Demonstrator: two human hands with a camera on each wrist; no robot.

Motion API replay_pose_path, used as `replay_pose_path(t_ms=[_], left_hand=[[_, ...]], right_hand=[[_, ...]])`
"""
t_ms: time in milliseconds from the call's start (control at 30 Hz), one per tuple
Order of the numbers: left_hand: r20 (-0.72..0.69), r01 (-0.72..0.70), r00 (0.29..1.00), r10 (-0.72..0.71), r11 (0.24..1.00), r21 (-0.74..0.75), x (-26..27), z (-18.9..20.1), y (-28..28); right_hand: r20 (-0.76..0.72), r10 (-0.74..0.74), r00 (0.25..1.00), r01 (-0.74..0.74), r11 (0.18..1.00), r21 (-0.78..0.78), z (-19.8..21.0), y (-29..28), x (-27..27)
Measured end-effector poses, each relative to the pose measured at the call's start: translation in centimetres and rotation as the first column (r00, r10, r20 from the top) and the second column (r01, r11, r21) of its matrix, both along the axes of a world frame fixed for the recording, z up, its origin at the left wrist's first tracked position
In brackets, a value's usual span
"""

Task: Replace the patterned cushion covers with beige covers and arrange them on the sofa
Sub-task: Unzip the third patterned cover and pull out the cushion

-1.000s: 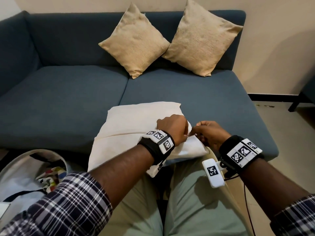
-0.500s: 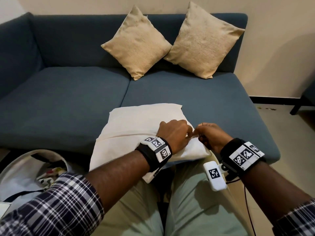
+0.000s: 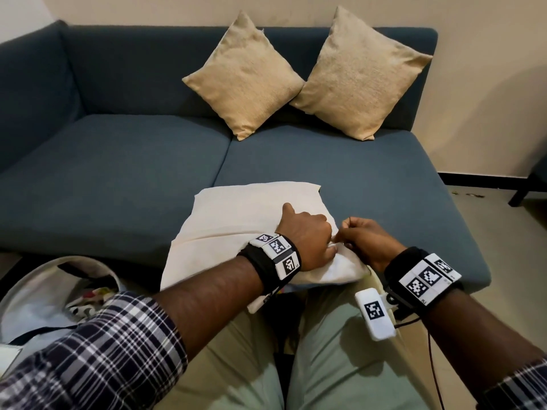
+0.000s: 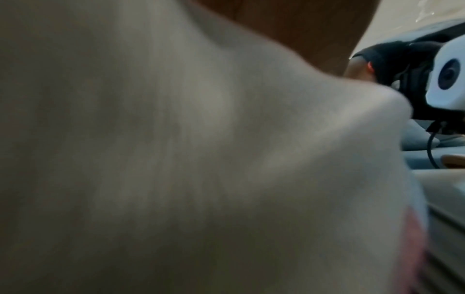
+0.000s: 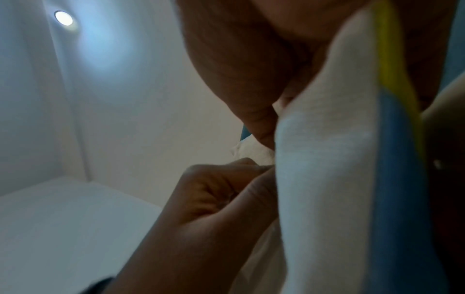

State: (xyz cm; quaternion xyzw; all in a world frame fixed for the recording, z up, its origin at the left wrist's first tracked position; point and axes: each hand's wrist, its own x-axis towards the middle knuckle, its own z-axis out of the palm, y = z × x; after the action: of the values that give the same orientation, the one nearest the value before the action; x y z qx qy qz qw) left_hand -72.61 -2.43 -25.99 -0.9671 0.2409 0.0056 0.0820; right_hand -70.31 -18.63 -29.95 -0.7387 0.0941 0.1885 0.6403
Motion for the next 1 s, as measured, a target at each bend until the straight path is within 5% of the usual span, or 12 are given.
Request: replay_pose_path(t_ms=[133,267,433,667,767,1000], left_hand=[[0.017,0.05,0.999,-0.051,0.997,0.062,-0.2,0.2,0.0],[0.041,0.055,0.998,-0.053,0.998,-0.043,-0.7,-0.3,0.5],[0.073,0.059,0.996,-0.052,0.994,-0.095,-1.0,-0.4,0.9],[0.034,0.037,0.999,-0.033,0.992,-0.12,-1.7,-0.7,1.6],[0.03,0.027,0.999,-0.023,0.99,-0.136,-1.9,-0.7,1.7],[0.015,0.015,1.0,-0.012,0.984,-0.178,-1.9,-0.7,1.4]], right_hand=[[0.062,0.082,0.995,-0.076,0.993,-0.086,0.3,-0.1,-0.1],[0.16,0.159,0.974,-0.125,0.971,-0.204,1.4,0.0,-0.5],[0.086,0.329,0.94,-0.304,0.926,-0.223,1.5,0.2,-0.9],[0.245,0.477,0.844,-0.24,0.744,-0.623,0.5,1.3,0.0],[0.339,0.598,0.726,-0.306,0.723,-0.62,1.5,1.8,-0.3],[0.288,0.692,0.662,-0.412,0.657,-0.632,1.7,0.8,0.6]])
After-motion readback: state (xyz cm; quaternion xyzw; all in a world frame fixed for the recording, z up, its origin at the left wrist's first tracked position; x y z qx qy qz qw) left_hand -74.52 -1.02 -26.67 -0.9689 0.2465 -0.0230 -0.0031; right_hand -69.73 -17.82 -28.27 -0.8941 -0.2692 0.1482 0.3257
